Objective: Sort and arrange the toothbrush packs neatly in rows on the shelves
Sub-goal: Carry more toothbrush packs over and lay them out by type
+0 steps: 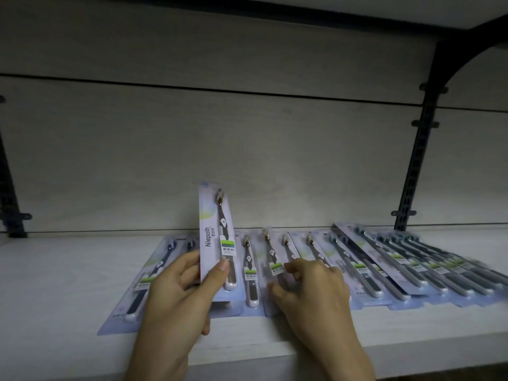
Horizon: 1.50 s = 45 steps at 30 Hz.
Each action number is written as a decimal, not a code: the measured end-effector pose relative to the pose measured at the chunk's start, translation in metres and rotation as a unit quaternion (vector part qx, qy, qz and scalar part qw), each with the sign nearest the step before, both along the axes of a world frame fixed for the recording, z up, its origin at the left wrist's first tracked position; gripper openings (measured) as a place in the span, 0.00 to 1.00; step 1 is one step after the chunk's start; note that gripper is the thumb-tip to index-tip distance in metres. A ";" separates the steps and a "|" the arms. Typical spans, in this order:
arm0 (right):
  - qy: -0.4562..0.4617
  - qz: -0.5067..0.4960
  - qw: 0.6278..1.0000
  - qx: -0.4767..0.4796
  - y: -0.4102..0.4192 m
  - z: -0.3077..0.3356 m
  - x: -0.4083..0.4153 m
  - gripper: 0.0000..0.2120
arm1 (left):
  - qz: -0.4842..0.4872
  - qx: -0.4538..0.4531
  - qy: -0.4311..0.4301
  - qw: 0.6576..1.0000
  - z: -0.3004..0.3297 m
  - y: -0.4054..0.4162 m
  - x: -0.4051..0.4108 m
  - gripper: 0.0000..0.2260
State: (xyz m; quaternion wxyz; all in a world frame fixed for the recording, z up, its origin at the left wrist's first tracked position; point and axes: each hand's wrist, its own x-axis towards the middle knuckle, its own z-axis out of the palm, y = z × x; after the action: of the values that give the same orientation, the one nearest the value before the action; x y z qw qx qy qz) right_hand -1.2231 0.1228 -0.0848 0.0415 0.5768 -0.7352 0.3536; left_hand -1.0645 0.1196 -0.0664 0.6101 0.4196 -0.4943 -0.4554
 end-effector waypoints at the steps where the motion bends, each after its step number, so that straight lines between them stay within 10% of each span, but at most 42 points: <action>1: 0.010 -0.009 1.000 0.006 0.002 0.000 0.002 0.13 | -0.005 -0.002 -0.002 1.000 0.000 0.000 0.000 0.05; 45: -0.109 0.056 0.974 -0.192 0.011 0.001 -0.117 0.14 | -0.048 -0.016 -0.237 0.970 -0.001 -0.020 -0.111 0.02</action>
State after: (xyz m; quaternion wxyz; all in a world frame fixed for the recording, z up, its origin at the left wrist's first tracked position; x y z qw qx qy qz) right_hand -1.3399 0.1340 -0.0838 0.0509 0.5562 -0.6204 0.5506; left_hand -1.1760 0.0994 -0.0673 0.4596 0.4820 -0.6513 -0.3638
